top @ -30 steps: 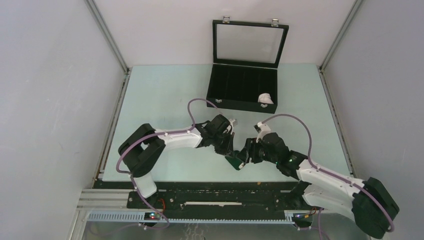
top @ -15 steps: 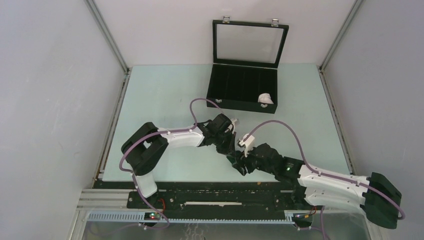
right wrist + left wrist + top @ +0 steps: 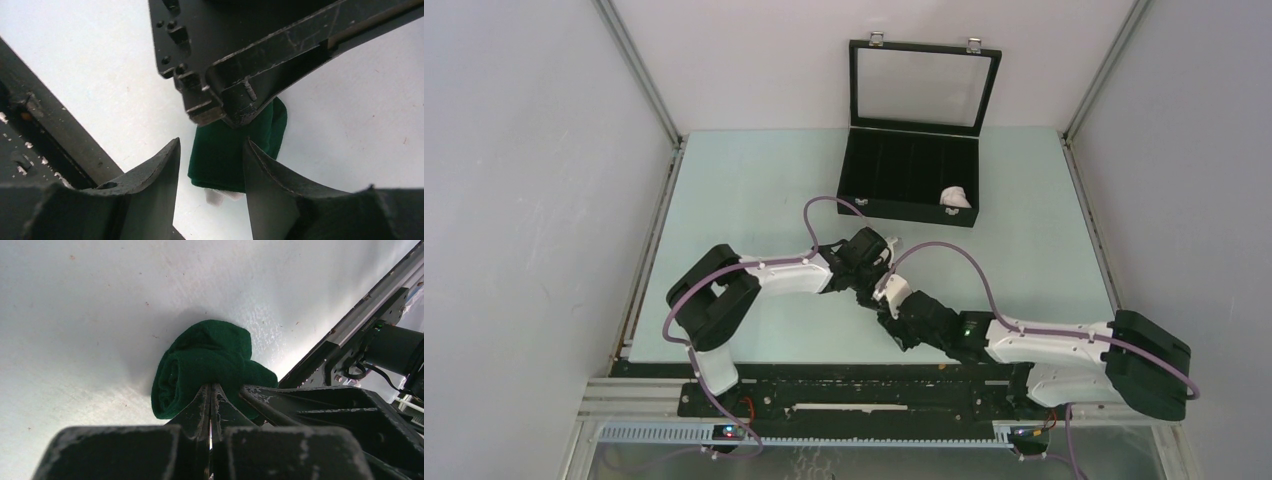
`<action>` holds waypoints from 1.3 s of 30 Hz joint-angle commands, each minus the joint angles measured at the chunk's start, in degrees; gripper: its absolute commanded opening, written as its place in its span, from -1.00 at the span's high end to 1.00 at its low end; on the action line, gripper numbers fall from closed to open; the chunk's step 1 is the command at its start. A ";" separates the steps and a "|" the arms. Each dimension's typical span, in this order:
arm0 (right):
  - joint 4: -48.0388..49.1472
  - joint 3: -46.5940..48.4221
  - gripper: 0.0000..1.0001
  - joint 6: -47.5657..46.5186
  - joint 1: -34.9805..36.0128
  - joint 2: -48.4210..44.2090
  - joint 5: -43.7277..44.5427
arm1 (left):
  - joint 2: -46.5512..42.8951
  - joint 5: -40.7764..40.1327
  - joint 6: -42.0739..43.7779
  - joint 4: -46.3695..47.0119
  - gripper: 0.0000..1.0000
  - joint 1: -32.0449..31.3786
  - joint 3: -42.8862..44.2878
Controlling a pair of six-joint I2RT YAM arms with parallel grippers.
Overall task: Roll the socks
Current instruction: Roll a pair of socks at the center of the board.
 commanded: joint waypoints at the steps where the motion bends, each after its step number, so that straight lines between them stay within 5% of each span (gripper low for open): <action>1: -2.95 3.14 -0.09 4.18 1.17 2.54 5.33 | 2.47 -3.47 2.13 -2.91 1.00 -0.56 -1.47; 24: -11.78 4.90 0.09 25.65 4.83 15.43 11.26 | -6.28 -2.28 -0.46 4.52 1.00 2.17 -8.69; 32: -12.04 4.90 0.37 27.63 4.11 17.54 10.11 | -16.30 -3.56 -3.20 9.45 0.96 5.97 -15.07; 39: -11.65 4.90 1.00 26.98 2.44 17.43 7.66 | -23.76 -4.76 -4.14 8.78 0.91 9.09 -18.45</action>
